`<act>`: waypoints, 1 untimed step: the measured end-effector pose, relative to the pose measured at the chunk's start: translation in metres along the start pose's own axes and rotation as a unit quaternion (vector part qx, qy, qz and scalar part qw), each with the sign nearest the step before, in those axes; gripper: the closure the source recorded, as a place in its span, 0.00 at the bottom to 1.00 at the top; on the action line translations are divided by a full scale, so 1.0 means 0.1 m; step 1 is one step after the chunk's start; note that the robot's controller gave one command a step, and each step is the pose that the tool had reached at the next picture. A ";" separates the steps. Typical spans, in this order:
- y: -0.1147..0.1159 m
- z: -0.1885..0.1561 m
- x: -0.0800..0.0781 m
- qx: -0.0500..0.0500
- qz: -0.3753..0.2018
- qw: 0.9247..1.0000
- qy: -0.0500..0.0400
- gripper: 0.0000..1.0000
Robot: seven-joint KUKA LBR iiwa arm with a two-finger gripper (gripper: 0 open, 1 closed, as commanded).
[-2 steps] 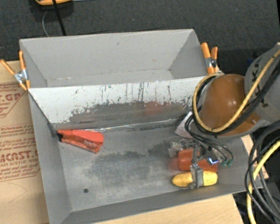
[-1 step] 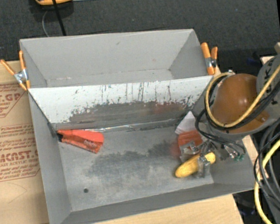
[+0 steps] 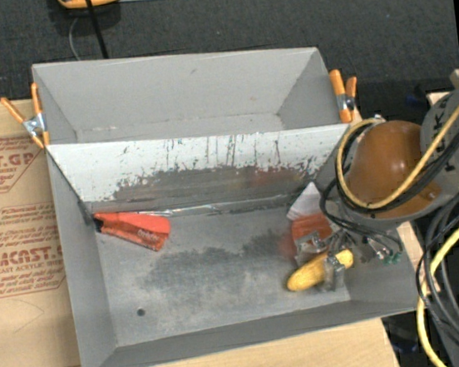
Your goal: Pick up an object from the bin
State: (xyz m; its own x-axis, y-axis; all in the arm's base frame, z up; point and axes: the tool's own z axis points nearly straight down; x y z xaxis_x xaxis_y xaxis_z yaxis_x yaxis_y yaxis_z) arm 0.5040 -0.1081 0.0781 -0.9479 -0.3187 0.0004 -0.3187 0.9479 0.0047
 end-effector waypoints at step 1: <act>0.09 -1.86 -0.05 0.002 0.004 1.000 -0.005 1.00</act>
Offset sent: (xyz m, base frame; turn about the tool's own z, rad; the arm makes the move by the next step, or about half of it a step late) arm 0.0000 0.0000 0.0000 0.0000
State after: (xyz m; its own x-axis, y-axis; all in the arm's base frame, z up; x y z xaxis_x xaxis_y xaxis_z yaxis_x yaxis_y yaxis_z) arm 0.5065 -0.0990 0.2641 -0.9505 -0.3106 -0.0092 -0.3107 0.9505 -0.0003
